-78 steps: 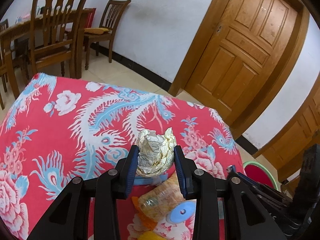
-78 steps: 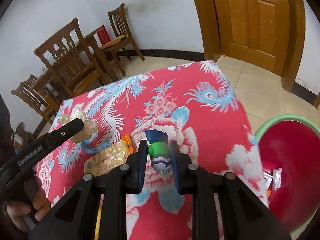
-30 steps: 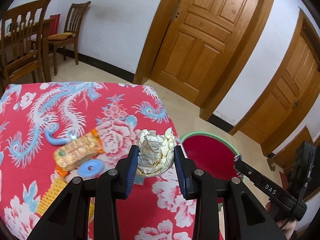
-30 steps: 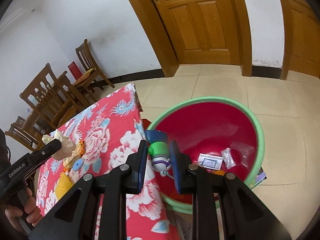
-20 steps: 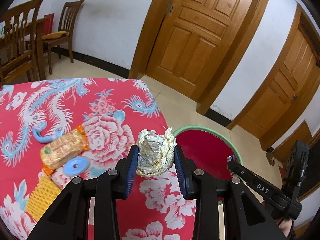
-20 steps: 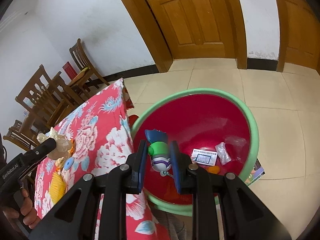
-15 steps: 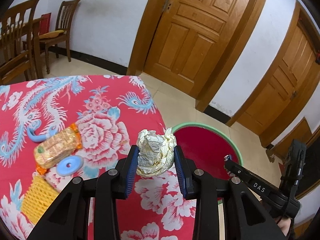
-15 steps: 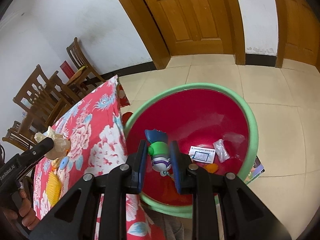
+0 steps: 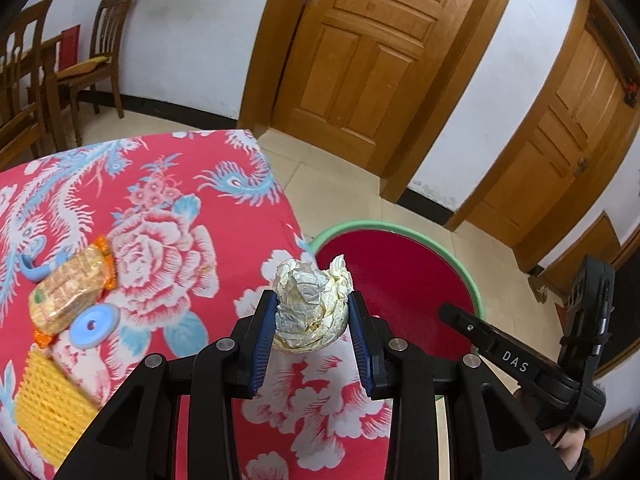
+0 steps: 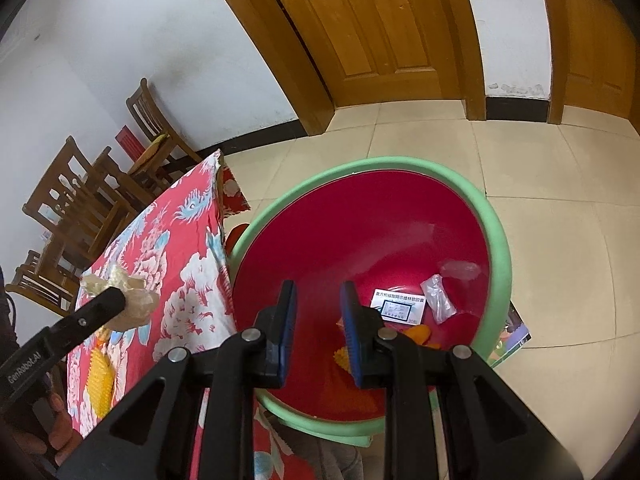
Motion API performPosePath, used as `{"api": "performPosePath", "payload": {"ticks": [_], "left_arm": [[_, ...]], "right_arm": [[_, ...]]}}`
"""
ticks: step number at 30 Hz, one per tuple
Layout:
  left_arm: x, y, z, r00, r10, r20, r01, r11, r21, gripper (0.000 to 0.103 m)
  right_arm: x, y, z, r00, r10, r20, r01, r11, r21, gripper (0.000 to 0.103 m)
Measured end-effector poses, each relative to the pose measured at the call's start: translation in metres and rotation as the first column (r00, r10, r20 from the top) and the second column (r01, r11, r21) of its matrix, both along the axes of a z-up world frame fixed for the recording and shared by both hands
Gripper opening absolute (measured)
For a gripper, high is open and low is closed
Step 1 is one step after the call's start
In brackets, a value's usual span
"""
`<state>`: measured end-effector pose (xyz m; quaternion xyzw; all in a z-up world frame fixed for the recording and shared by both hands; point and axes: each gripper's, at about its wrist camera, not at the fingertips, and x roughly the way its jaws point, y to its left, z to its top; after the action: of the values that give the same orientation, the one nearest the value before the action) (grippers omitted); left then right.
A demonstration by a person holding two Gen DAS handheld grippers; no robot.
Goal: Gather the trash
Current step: 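Open right tool over the bucket to drop green toy while left tool holds foil, then lower the foil ball into the red bucket and open the left tool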
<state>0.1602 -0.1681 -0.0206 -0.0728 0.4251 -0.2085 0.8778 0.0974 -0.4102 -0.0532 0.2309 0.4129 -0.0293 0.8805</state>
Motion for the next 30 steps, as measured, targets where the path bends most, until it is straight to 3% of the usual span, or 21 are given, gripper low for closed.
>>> {"api": "performPosePath", "payload": {"ticks": [18, 26, 30], "left_arm": [[-0.008, -0.063, -0.023, 0.987, -0.159, -0.029, 0.16, 0.987, 0.017, 0.039], [-0.009, -0.075, -0.026, 0.983, -0.183, -0.027, 0.184, 0.983, 0.017, 0.056], [-0.011, -0.077, -0.024, 0.981, -0.193, -0.021, 0.193, 0.981, 0.01, 0.059]], "right_arm": [[-0.033, -0.033, 0.019, 0.994, -0.09, 0.057, 0.09, 0.996, 0.0, 0.026], [-0.042, -0.043, 0.02, 0.992, -0.115, 0.059, 0.114, 0.993, 0.01, 0.026], [-0.044, -0.043, 0.02, 0.991, -0.119, 0.06, 0.119, 0.993, 0.012, 0.026]]}}
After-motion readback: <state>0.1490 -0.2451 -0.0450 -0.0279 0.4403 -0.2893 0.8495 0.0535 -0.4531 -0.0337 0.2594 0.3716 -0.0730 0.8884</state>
